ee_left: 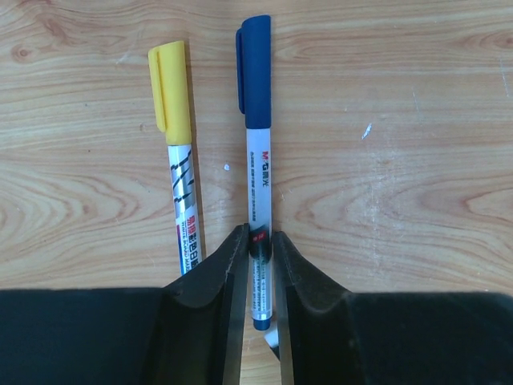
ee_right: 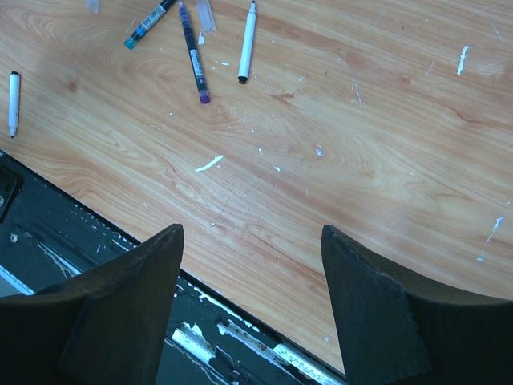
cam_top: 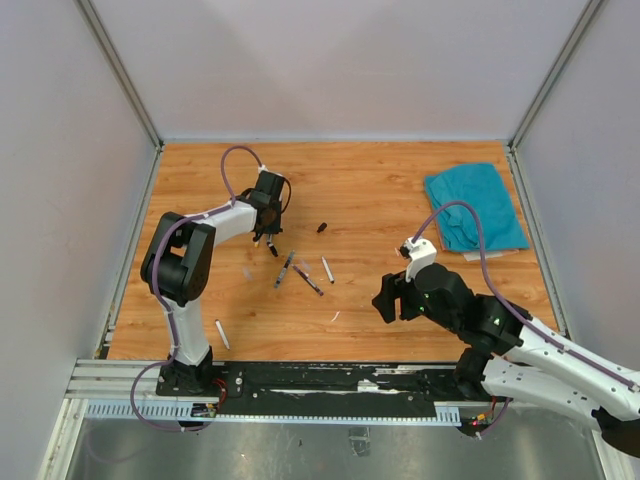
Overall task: Insert the pens into the pen caps
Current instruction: Place the pen at the center of the board.
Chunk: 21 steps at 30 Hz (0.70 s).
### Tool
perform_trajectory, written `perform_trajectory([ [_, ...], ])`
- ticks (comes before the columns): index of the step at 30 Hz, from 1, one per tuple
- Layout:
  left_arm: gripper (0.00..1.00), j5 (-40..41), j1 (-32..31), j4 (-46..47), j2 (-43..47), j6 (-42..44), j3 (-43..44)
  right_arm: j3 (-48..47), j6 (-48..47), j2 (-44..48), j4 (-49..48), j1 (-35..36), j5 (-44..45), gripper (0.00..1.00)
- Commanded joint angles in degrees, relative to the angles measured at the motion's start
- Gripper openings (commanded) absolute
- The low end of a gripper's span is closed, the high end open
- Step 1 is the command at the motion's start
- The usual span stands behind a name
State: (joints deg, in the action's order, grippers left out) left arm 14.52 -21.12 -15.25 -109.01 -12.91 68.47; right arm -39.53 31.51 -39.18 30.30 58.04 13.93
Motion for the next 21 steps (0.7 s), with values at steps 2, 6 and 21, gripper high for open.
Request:
perform_trajectory([
  [2, 0.26, -1.33, 0.29, -2.49, -0.66, 0.99, 1.99, -0.13, 0.33, -0.11, -0.16, 0.41, -0.40, 0.70],
  [6, 0.27, -2.07, 0.29, -3.94, 1.40, 1.75, 4.29, -0.36, 0.28, -0.17, -0.16, 0.41, -0.40, 0.70],
  [21, 0.28, -8.87, 0.29, -2.00, 24.10, 0.08, -3.95, -0.56, -0.97, -1.38, -0.07, 0.41, 1.24, 0.71],
])
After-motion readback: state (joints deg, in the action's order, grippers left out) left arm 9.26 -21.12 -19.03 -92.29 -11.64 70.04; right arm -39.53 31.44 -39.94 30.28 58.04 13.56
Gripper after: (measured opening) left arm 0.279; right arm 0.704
